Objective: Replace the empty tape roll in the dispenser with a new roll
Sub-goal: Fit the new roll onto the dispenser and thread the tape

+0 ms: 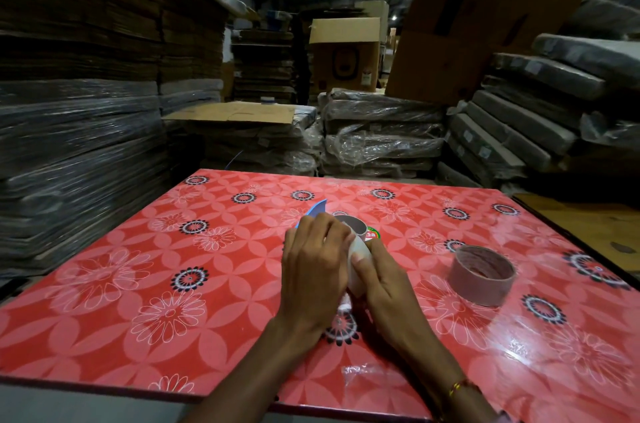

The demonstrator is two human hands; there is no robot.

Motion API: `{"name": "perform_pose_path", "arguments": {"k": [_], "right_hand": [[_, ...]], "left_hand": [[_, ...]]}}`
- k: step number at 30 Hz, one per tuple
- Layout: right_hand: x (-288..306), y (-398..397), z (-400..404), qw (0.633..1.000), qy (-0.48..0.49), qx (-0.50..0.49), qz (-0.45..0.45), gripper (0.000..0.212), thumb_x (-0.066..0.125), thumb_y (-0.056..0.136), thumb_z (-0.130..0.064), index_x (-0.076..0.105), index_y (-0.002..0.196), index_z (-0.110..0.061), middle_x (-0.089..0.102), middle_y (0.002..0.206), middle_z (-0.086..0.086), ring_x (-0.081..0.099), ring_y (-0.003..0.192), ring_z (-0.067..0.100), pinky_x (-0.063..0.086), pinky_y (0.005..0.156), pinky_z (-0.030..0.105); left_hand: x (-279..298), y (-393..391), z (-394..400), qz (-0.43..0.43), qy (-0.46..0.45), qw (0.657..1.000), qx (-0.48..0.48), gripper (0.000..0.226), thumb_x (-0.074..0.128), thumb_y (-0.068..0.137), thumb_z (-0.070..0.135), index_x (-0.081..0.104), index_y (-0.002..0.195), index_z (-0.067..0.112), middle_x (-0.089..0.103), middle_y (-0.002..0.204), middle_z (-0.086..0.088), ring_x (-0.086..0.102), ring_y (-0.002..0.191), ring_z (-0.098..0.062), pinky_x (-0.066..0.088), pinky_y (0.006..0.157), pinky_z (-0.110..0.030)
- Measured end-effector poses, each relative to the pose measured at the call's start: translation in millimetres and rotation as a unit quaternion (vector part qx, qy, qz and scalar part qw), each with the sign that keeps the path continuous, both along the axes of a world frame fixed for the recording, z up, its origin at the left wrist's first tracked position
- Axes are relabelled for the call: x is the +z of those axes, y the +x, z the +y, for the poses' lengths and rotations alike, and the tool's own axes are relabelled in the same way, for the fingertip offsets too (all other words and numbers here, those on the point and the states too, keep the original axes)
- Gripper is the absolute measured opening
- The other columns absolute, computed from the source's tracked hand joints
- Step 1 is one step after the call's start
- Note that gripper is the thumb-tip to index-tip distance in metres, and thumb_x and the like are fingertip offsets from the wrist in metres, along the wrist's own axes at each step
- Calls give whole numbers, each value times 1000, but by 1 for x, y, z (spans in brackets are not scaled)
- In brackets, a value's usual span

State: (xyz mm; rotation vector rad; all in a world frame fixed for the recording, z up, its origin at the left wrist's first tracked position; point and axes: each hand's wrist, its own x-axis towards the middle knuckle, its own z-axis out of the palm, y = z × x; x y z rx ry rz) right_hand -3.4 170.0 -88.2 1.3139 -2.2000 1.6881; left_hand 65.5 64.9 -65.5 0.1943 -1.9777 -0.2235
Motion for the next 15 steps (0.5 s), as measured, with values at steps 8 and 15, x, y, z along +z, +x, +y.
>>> {"name": "perform_pose_path", "arguments": {"k": [8, 15], "right_hand": [[-3, -4, 0, 998, 47, -26, 42, 14, 32, 93, -56, 44, 96, -50, 58, 86, -3, 52, 85, 17, 43, 73, 38], [0, 0, 2, 998, 39, -32, 49, 31, 34, 91, -55, 53, 111, -40, 61, 89, -4, 53, 88, 18, 45, 77, 41]], "left_hand": [[5, 1, -12, 31, 255, 962, -89, 12, 61, 89, 20, 63, 77, 16, 63, 73, 8, 58, 70, -15, 51, 69, -41], [13, 5, -27, -22, 318, 940, -120, 17, 61, 91, 20, 62, 74, 18, 66, 65, 7, 63, 63, -16, 54, 66, -42]]}}
